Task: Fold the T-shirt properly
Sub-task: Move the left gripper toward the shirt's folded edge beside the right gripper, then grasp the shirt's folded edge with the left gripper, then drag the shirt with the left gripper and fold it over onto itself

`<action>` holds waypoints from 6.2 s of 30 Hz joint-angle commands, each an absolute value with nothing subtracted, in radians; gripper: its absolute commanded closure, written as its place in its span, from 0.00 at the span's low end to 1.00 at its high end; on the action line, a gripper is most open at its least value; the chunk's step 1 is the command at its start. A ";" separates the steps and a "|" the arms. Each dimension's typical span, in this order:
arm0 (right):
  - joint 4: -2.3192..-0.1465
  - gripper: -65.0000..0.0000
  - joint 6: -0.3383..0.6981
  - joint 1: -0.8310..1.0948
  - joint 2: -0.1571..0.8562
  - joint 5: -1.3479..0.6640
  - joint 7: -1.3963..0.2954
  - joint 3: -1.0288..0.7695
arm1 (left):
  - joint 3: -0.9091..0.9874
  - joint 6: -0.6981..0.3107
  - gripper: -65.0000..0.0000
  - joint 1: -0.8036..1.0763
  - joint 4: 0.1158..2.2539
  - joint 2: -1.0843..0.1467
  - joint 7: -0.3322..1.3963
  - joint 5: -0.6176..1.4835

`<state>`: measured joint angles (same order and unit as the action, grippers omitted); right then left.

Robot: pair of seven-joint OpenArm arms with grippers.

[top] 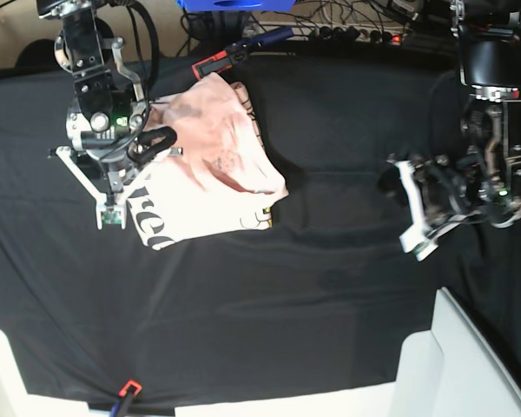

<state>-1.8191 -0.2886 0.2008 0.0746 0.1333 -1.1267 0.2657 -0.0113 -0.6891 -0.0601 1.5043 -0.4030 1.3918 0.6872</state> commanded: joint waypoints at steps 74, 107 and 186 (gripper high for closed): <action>-1.735 0.69 -0.286 0.216 0.079 0.131 -1.015 0.265 | -0.136 -0.698 0.30 -0.091 1.036 -0.108 1.231 0.993; -1.851 0.69 -0.286 0.236 0.087 0.131 -1.015 0.265 | -0.220 -0.698 1.00 -0.148 1.000 0.025 1.152 0.782; -1.851 0.69 -0.286 0.193 0.148 0.131 -1.015 0.180 | -1.484 -0.332 1.00 -0.963 0.124 0.157 0.288 0.780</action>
<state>-1.8309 -0.2813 0.2028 0.1452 0.1192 -1.0328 0.1833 -1.4830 -0.3393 -0.9257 0.1162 0.1493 0.3092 0.7750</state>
